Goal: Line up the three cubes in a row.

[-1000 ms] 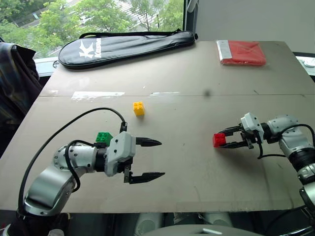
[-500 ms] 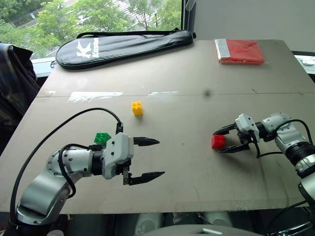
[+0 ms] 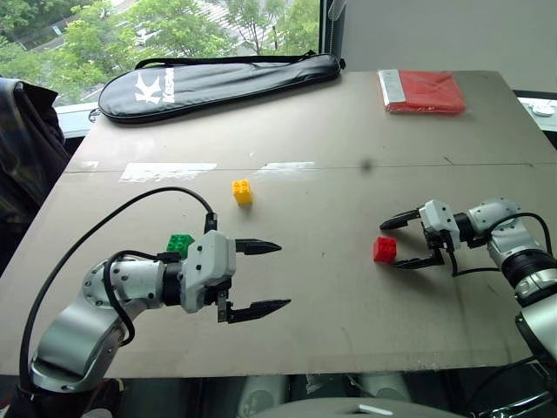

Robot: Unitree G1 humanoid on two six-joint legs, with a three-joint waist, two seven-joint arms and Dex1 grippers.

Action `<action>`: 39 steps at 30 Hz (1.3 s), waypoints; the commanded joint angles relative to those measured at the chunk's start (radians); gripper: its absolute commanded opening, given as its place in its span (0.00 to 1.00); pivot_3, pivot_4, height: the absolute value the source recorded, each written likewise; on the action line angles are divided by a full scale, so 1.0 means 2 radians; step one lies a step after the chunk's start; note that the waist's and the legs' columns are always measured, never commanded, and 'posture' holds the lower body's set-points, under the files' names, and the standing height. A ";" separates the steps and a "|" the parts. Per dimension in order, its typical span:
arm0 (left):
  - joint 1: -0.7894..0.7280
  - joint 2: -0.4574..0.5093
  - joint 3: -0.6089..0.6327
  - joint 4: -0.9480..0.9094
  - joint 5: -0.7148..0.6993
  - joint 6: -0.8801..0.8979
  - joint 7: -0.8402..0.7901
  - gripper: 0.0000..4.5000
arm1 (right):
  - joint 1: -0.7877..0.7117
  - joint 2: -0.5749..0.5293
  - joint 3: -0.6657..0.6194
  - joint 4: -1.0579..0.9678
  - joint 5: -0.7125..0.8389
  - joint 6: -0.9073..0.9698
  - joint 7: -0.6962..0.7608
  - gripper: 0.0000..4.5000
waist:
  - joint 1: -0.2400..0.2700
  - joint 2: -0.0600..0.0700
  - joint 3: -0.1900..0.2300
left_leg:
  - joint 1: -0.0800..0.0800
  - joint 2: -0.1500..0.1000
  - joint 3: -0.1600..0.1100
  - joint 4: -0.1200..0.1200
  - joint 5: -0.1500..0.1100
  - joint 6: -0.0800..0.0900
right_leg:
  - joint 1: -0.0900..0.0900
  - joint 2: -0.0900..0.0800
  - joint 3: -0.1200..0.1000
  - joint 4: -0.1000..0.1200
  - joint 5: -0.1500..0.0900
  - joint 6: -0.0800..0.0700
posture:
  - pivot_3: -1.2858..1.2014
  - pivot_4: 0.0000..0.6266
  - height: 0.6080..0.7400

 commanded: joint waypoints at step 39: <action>0.193 -0.338 0.110 0.045 0.236 -0.182 0.434 1.00 | 0.155 -0.110 -0.136 -0.291 0.234 0.174 0.023 0.98 | 0.014 0.000 0.000 | -0.001 0.000 0.000 0.001 0.000 0.002 | 0.000 0.000 0.000 0.000 0.003 -0.001 | 0.52 0.24 0.75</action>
